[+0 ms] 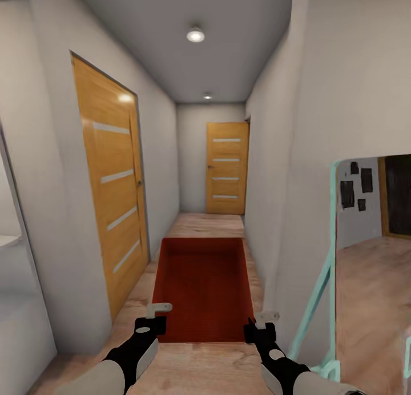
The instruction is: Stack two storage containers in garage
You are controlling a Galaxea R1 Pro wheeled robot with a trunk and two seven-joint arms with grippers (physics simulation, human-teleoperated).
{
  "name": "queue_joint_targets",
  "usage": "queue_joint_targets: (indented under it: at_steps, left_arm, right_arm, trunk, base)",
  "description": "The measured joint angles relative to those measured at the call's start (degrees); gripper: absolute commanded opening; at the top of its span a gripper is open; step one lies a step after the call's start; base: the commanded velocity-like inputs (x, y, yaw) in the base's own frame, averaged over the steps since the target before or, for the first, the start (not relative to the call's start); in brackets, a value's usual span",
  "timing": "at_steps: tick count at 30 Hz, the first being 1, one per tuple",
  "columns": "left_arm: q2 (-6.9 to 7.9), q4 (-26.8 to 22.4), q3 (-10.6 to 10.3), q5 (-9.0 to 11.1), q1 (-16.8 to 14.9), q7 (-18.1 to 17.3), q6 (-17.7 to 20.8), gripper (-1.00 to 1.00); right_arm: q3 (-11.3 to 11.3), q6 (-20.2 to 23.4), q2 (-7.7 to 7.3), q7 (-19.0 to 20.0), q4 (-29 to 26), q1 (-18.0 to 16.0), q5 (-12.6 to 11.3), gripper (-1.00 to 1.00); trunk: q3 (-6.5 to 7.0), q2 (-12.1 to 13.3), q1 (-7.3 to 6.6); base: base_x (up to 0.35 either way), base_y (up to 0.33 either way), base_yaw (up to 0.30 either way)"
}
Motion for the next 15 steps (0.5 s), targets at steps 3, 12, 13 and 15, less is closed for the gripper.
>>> queue_joint_targets:
  at_steps: [3, 12, 13, 15]
  left_arm:
    - [0.02, -0.09, -0.06, 0.05, 0.01, 0.00, 0.00, -1.00]
    - [0.02, -0.11, -0.07, 0.06, 0.02, 0.00, 0.00, -1.00]
    - [0.04, -0.10, -0.11, 0.09, 0.01, 0.00, 0.00, -1.00]
    - [0.02, -0.04, -0.06, 0.05, 0.01, 0.00, 0.00, -1.00]
  right_arm:
    - [0.04, -0.02, 0.00, -0.01, -0.04, 0.00, -0.06, -1.00]
    - [0.05, -0.02, 0.00, -0.02, -0.05, 0.00, -0.07, -1.00]
    - [0.06, -0.03, 0.02, -0.02, -0.03, 0.00, -0.08, -1.00]
    - [0.00, -0.01, 0.02, -0.01, 0.01, 0.00, 0.01, -1.00]
  trunk:
    - [0.00, 0.00, 0.00]
    - [0.00, 0.00, 0.00]
    - [0.00, 0.00, 0.00]
    - [0.00, 0.00, 0.00]
  base:
    - [0.323, 0.143, -0.016]
    - [0.323, 0.143, -0.002]
    - [0.323, 0.142, 0.000]
    - [0.323, 0.143, 0.000]
